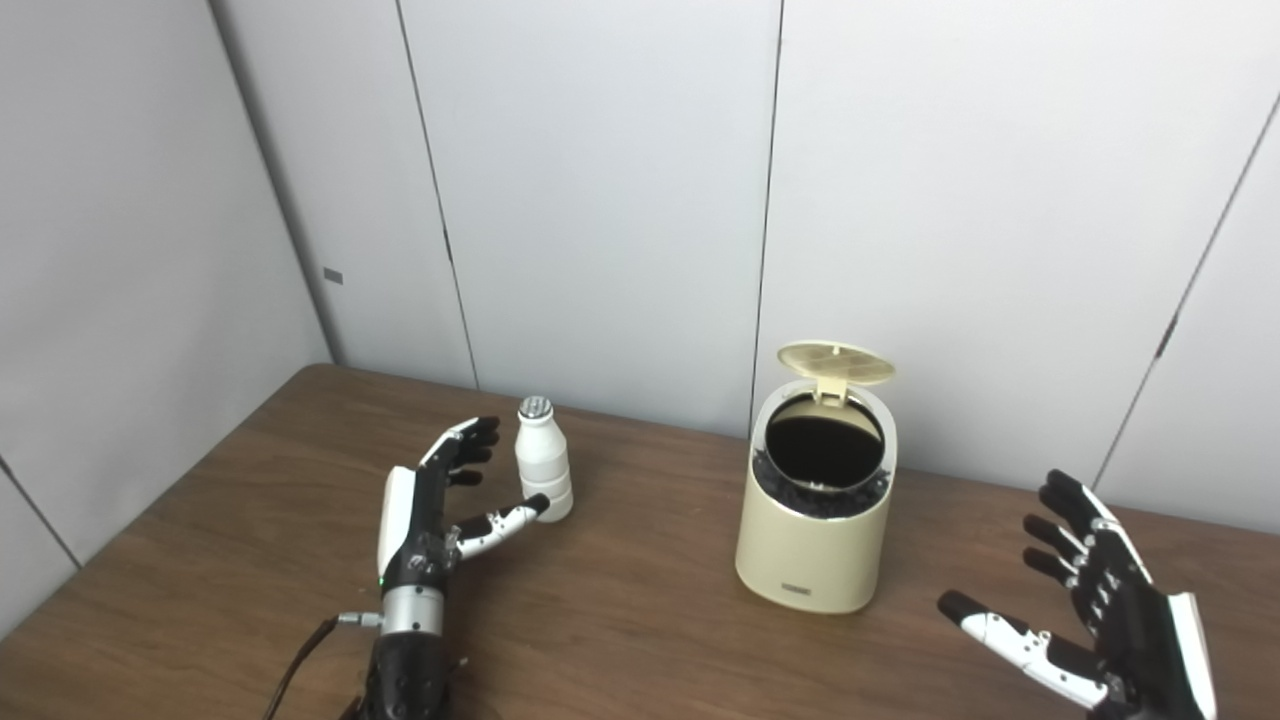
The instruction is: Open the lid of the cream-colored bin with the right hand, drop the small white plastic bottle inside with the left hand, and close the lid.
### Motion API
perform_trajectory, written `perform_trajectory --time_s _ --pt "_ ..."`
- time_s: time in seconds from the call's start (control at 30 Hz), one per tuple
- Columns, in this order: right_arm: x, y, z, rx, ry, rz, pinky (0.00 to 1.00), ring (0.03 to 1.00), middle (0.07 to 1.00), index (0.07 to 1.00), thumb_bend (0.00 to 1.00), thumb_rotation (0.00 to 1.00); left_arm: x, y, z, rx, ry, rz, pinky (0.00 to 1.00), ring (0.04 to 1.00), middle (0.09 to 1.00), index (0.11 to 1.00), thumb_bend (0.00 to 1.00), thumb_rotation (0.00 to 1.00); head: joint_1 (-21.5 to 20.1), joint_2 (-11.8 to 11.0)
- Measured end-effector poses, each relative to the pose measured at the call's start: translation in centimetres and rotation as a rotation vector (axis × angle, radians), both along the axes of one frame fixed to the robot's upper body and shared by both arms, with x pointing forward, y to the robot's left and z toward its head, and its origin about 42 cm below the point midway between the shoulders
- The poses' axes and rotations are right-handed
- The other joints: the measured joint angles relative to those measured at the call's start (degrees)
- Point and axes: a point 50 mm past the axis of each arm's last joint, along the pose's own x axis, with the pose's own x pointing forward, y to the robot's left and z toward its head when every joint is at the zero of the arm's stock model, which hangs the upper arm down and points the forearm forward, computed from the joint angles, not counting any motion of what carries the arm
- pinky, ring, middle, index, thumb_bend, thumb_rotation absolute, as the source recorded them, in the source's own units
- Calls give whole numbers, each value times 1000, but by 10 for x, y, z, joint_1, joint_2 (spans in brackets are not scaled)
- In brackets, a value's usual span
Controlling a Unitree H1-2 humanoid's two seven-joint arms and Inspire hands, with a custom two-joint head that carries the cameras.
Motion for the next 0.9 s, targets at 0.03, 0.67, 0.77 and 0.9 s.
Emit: perform_trajectory --time_s 0.03,0.67,0.77,0.9 --pt "0 0 0 -1 1 1 735 819 881 883 633 0 1 0 0 0 -1 -1 685 734 755 777 740 29 -1 0" --pt "-6 6 4 -24 -14 6 747 808 873 877 646 0 21 -5 0 -15 -9 -34 638 715 746 776 722 37 -15 4" --pt "-8 6 3 -22 -7 4 757 810 874 883 642 0 26 -6 0 -25 -15 -44 626 712 749 781 722 34 -18 7" --pt "-10 5 1 -16 4 2 753 805 872 882 649 0 29 -8 -1 -27 -12 -50 606 708 750 784 715 9 -19 9"
